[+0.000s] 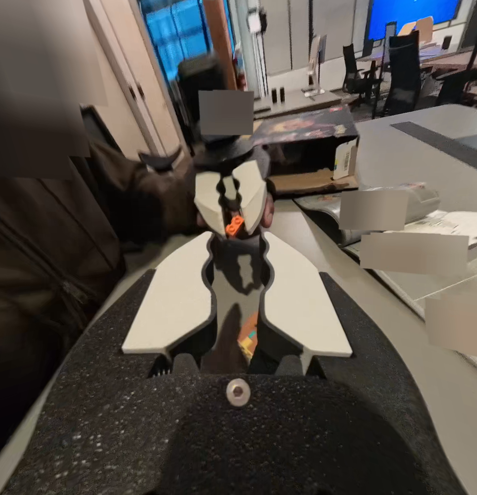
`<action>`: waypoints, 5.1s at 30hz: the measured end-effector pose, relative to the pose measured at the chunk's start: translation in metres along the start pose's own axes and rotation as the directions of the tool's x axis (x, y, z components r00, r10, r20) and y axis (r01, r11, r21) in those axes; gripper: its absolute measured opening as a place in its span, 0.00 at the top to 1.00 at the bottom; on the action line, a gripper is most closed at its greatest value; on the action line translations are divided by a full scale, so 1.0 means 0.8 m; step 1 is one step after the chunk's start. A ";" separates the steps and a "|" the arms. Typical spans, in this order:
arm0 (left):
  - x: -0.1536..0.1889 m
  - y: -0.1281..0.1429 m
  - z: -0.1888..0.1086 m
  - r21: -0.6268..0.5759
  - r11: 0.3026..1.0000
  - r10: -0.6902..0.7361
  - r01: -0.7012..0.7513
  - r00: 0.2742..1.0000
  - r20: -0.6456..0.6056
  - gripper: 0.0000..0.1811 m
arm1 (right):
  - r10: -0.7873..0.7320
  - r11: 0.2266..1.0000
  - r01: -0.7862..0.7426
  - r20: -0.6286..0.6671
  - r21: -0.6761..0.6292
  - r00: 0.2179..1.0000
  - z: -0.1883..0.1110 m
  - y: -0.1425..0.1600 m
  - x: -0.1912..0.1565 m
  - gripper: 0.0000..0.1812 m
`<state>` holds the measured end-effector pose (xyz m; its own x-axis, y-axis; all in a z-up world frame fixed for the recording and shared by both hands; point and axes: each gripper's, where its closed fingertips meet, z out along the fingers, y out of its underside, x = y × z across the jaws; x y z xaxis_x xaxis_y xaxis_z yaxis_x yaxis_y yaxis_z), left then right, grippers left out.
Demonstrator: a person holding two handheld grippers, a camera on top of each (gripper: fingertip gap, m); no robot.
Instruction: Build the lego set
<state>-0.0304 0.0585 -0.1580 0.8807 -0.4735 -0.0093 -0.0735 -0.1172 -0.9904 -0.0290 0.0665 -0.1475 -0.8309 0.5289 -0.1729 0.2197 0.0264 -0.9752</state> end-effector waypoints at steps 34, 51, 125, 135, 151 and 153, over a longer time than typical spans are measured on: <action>0.057 0.045 -0.005 -0.280 0.897 -0.427 0.342 0.833 -0.351 0.91 | -0.287 0.931 0.286 0.028 -0.228 0.958 0.035 0.052 -0.047 0.91; 0.028 0.049 0.001 -0.227 0.928 -0.342 0.296 0.918 -0.202 0.83 | -0.098 0.819 -0.075 -0.267 -0.569 0.959 -0.021 0.154 -0.053 0.91; 0.089 -0.018 -0.003 -0.105 0.842 -0.470 0.529 0.626 -0.622 0.86 | -0.786 0.617 0.786 -0.090 -0.044 0.612 0.014 0.005 -0.088 0.99; 0.104 -0.020 -0.008 -0.131 0.836 -0.463 0.533 0.558 -0.689 0.91 | -0.799 0.600 0.800 -0.066 -0.017 0.598 0.019 0.005 -0.102 0.99; 0.099 -0.011 -0.006 -0.108 0.888 -0.413 0.448 0.668 -0.619 0.91 | -0.688 0.724 0.688 -0.117 -0.048 0.716 0.008 0.009 -0.081 0.88; 0.091 -0.007 -0.006 -0.100 0.909 -0.387 0.406 0.726 -0.568 0.91 | -0.626 0.779 0.618 -0.154 -0.104 0.764 -0.002 0.016 -0.065 0.83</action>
<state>0.0320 0.0201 -0.1527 0.4025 -0.7944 0.4549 0.2435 -0.3861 -0.8897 0.0175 0.0405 -0.1506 -0.6939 0.5183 0.5000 -0.2889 0.4356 -0.8525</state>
